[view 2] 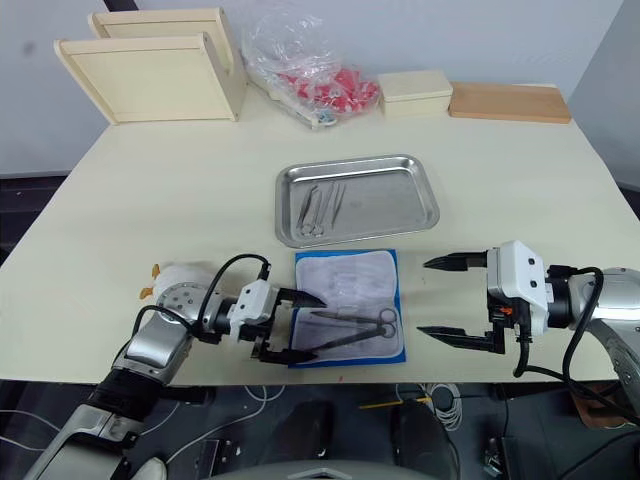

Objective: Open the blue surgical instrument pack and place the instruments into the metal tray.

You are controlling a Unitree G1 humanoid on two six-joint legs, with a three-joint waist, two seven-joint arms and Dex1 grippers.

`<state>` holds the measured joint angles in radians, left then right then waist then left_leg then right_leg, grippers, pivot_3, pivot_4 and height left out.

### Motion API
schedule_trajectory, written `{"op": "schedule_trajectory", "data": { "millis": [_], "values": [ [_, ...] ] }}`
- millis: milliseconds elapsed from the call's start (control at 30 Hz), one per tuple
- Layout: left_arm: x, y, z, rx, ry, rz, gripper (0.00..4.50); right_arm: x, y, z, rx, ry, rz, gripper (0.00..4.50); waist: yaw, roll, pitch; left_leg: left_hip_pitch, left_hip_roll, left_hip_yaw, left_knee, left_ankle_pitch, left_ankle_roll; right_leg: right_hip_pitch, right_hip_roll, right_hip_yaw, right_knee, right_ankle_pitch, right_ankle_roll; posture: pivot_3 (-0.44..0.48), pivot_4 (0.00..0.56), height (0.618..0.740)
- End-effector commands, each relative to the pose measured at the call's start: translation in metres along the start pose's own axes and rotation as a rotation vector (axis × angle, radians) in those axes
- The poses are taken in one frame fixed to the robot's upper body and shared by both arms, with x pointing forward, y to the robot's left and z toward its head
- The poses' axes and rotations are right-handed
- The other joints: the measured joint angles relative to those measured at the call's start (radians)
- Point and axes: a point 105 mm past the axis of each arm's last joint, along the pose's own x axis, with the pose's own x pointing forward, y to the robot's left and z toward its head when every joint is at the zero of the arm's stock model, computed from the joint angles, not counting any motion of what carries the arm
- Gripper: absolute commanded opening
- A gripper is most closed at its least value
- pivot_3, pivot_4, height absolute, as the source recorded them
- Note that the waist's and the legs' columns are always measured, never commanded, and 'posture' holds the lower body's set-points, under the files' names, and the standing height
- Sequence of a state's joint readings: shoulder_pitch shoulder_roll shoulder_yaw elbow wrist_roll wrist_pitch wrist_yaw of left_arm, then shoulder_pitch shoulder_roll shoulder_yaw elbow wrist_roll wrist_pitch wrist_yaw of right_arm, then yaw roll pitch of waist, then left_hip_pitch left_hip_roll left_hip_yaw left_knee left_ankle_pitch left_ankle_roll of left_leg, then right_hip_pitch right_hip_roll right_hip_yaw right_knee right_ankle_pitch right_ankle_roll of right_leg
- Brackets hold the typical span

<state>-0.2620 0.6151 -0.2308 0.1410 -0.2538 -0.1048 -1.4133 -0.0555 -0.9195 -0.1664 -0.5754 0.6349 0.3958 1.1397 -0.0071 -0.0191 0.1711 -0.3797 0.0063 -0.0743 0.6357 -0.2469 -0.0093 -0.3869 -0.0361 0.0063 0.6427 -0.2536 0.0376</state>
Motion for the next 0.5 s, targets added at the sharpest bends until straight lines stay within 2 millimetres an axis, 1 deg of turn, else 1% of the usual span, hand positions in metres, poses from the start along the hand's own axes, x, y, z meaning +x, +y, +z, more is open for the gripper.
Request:
{"op": "schedule_trajectory", "data": {
  "millis": [33, 233, 333, 500],
  "values": [
    [0.003, -0.007, -0.01, -0.015, 0.029, -0.032, 4.48, 0.001, 0.0, 0.008, -0.018, -0.009, -0.014, 4.5, 0.0, 0.0, 0.0, 0.0, 0.0, 0.0, 0.0, 0.0, 0.0, 0.0, 0.0, 0.0, 0.0, 0.0, 0.0, 0.0, 0.15, 0.74],
    [0.004, -0.013, -0.018, -0.042, 0.048, -0.058, 4.48, 0.015, -0.001, 0.005, -0.003, 0.005, -0.059, 4.5, -0.001, 0.001, -0.001, 0.0, 0.0, 0.0, 0.001, 0.0, 0.0, 0.0, 0.0, 0.0, 0.001, 0.0, 0.0, 0.0, 0.15, 0.74],
    [0.004, -0.014, -0.02, -0.054, 0.051, -0.057, 4.48, 0.023, -0.002, -0.001, 0.012, 0.048, -0.069, 4.5, -0.002, 0.001, -0.002, 0.0, 0.0, 0.0, 0.001, 0.0, 0.0, 0.0, 0.0, 0.0, 0.001, 0.0, 0.0, 0.0, 0.15, 0.74],
    [0.004, -0.015, -0.023, -0.072, 0.061, -0.061, 4.48, 0.04, -0.002, -0.006, 0.014, 0.079, -0.083, 4.5, -0.002, 0.001, -0.002, 0.001, 0.0, 0.0, 0.001, 0.0, 0.0, 0.0, 0.0, 0.0, 0.001, 0.0, 0.0, 0.0, 0.15, 0.74]
  ]
}}
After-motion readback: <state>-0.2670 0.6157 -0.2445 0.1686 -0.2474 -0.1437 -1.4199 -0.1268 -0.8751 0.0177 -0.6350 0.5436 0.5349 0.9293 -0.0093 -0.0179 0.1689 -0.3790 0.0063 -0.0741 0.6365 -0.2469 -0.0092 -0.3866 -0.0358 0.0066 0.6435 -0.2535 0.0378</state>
